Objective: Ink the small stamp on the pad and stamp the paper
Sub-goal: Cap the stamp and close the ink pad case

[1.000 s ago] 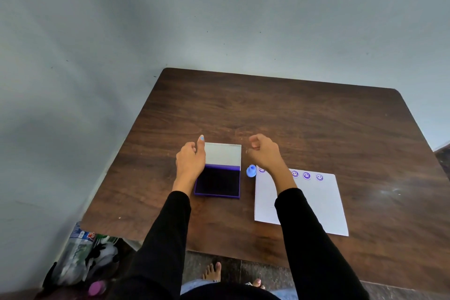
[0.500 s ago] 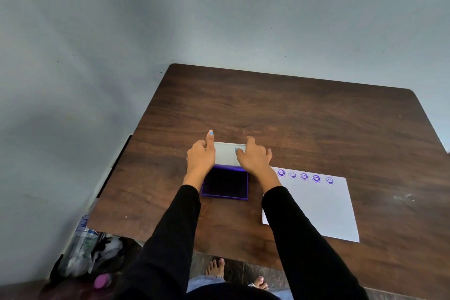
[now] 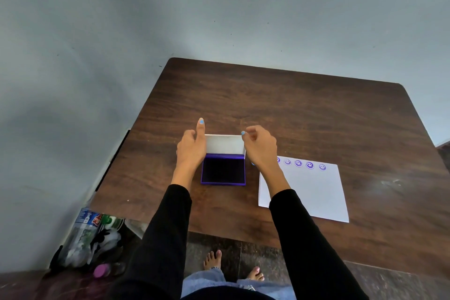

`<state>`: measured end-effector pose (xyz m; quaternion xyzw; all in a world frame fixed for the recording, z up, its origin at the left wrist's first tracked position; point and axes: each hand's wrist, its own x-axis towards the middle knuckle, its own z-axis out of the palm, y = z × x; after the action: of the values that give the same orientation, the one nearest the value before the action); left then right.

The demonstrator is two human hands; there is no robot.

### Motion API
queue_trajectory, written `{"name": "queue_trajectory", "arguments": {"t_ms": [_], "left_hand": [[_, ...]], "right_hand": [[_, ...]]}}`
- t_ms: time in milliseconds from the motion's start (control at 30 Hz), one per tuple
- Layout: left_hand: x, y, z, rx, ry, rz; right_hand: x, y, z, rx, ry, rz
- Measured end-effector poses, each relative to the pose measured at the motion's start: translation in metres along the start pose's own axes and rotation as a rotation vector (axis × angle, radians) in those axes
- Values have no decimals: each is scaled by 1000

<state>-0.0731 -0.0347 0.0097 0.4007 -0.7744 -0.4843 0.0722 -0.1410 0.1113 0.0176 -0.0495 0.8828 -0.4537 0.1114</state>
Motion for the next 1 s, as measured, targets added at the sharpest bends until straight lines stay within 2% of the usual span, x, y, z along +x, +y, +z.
{"name": "queue_trajectory", "arguments": {"t_ms": [133, 333, 600, 1000], "left_hand": [[-14, -6, -8, 32, 11, 21], [-31, -21, -8, 58, -14, -34], [-41, -43, 0, 85, -73, -62], [-39, -48, 5, 23, -34, -89]], "right_hand": [[-17, 5, -10, -49, -41, -20], [-34, 16, -9, -115, -198, 66], [-52, 34, 7, -236, -239, 79], [-58, 33, 20, -297, -216, 39]]}}
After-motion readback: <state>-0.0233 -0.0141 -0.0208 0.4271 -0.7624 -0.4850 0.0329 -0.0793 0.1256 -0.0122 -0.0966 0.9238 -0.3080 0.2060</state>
